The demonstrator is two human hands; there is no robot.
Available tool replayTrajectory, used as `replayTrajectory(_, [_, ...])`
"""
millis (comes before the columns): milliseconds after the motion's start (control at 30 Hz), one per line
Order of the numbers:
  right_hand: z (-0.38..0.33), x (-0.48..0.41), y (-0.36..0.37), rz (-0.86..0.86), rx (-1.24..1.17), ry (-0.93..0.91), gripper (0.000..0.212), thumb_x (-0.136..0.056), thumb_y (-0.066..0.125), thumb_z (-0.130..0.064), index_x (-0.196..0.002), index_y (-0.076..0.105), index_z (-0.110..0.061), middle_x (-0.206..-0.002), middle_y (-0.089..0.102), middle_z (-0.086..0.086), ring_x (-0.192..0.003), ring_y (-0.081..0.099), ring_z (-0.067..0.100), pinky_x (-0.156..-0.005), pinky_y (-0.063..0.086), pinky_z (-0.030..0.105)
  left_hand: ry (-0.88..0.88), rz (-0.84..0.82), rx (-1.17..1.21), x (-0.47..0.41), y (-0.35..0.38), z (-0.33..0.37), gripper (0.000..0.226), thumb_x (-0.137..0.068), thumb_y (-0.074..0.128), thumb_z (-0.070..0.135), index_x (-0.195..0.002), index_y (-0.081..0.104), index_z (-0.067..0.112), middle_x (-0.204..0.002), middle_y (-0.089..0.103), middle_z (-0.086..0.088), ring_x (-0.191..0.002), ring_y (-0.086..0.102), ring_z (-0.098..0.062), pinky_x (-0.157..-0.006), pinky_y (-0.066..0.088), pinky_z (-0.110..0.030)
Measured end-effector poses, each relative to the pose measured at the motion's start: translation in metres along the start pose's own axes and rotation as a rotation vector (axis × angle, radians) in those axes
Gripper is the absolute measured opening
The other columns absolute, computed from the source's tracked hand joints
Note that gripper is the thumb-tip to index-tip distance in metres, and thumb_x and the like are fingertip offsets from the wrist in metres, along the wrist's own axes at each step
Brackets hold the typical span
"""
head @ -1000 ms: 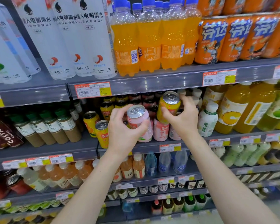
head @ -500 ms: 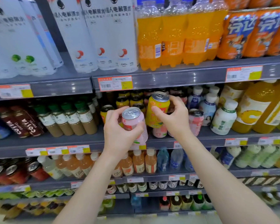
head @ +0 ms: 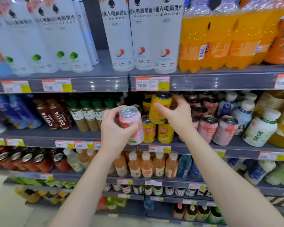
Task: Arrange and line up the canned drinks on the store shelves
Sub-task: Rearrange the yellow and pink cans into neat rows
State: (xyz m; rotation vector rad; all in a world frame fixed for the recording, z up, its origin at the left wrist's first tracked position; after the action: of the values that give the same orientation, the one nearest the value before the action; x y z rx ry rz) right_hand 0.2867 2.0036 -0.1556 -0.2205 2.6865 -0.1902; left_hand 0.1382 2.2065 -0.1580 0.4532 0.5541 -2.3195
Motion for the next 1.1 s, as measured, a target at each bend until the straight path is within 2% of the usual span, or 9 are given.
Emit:
replayTrajectory(133, [-0.003, -0.004, 0.011, 0.001, 0.034, 0.005, 0.046, -0.078, 0.084, -0.041, -0.119, 0.069, -0.026, -0.111, 0.072, -0.012, -0.101, 0.066, -0.001, -0.091, 0.057, 0.033, 0.006, 0.000, 0.002, -0.009, -0.006, -0.005, 0.057, -0.071, 0.089, 0.027, -0.124, 0.066, 0.029, -0.118, 0.058, 0.007, -0.110, 0.061, -0.005, -0.091, 0.055, -0.029])
replayTrajectory(300, [-0.006, -0.008, 0.020, 0.014, 0.038, -0.003, 0.042, -0.079, 0.084, -0.034, -0.117, 0.070, -0.025, -0.107, 0.072, -0.014, -0.096, 0.065, -0.007, -0.080, 0.050, 0.010, 0.001, -0.014, 0.010, -0.013, -0.008, -0.013, 0.056, -0.073, 0.091, 0.027, -0.124, 0.067, 0.026, -0.117, 0.058, 0.006, -0.107, 0.060, -0.001, -0.086, 0.051, -0.014])
replayTrajectory(333, [-0.004, -0.009, 0.021, 0.020, 0.034, 0.003, 0.040, -0.079, 0.084, -0.033, -0.116, 0.069, -0.025, -0.106, 0.072, -0.014, -0.095, 0.064, -0.009, -0.079, 0.050, 0.009, 0.001, -0.015, 0.010, -0.013, -0.009, -0.015, 0.057, -0.073, 0.091, 0.027, -0.124, 0.067, 0.026, -0.117, 0.058, 0.007, -0.108, 0.060, -0.002, -0.086, 0.051, -0.014])
replayTrajectory(467, [0.005, -0.017, 0.026, 0.055, 0.015, 0.055, 0.044, -0.076, 0.084, -0.037, -0.116, 0.069, -0.023, -0.107, 0.073, -0.009, -0.097, 0.068, 0.003, -0.088, 0.058, 0.033, -0.029, -0.019, 0.036, -0.014, -0.009, -0.025, 0.058, -0.074, 0.091, 0.026, -0.126, 0.067, 0.024, -0.118, 0.059, 0.007, -0.110, 0.062, -0.008, -0.090, 0.056, -0.030])
replayTrajectory(533, [0.008, -0.022, 0.028, 0.067, 0.020, 0.071, 0.048, -0.076, 0.085, -0.037, -0.118, 0.068, -0.021, -0.109, 0.072, -0.007, -0.100, 0.068, 0.008, -0.091, 0.058, 0.038, -0.039, -0.022, 0.041, -0.015, -0.009, -0.028, 0.058, -0.073, 0.092, 0.025, -0.126, 0.067, 0.023, -0.119, 0.059, 0.006, -0.109, 0.062, -0.010, -0.091, 0.057, -0.031])
replayTrajectory(700, [0.014, -0.030, 0.034, 0.108, 0.027, 0.103, 0.047, -0.078, 0.086, -0.035, -0.118, 0.066, -0.021, -0.114, 0.071, -0.004, -0.105, 0.067, 0.015, -0.095, 0.056, 0.041, -0.047, -0.041, 0.027, -0.014, -0.007, -0.035, 0.058, -0.071, 0.092, 0.026, -0.124, 0.067, 0.024, -0.119, 0.058, 0.005, -0.108, 0.061, -0.006, -0.093, 0.056, -0.031])
replayTrajectory(900, [0.015, -0.037, 0.043, 0.070, 0.120, 0.072, 0.055, -0.079, 0.084, -0.039, -0.127, 0.063, -0.021, -0.124, 0.068, -0.002, -0.112, 0.064, 0.016, -0.096, 0.053, 0.034, -0.079, -0.067, 0.027, -0.011, -0.007, -0.049, 0.068, -0.061, 0.084, 0.054, -0.122, 0.068, 0.028, -0.120, 0.065, 0.006, -0.111, 0.064, -0.012, -0.093, 0.058, -0.044])
replayTrajectory(1000, [0.023, -0.034, 0.048, 0.046, 0.141, 0.099, 0.049, -0.078, 0.085, -0.036, -0.120, 0.066, -0.020, -0.119, 0.070, 0.000, -0.107, 0.065, 0.016, -0.094, 0.055, 0.037, -0.086, -0.077, 0.020, -0.011, -0.008, -0.053, 0.072, -0.060, 0.082, 0.057, -0.124, 0.068, 0.027, -0.122, 0.066, 0.004, -0.112, 0.064, -0.012, -0.094, 0.058, -0.044])
replayTrajectory(1100, [0.030, -0.030, 0.053, 0.023, 0.182, 0.121, 0.046, -0.078, 0.085, -0.032, -0.118, 0.068, -0.018, -0.116, 0.071, 0.002, -0.099, 0.062, 0.011, -0.088, 0.052, 0.031, -0.096, -0.084, 0.019, -0.011, -0.008, -0.056, 0.074, -0.059, 0.081, 0.059, -0.125, 0.067, 0.028, -0.123, 0.065, 0.004, -0.114, 0.063, -0.013, -0.094, 0.058, -0.044])
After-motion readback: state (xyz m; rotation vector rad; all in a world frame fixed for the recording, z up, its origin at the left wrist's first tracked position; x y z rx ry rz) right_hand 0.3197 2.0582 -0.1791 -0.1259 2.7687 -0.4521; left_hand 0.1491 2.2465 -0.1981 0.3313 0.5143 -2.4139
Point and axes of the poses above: each hand's wrist, its own x-axis away from the middle knuckle, its own y-axis out of the palm, z = x × y, the point moved 9 cm from there along -x, towards the middle knuckle
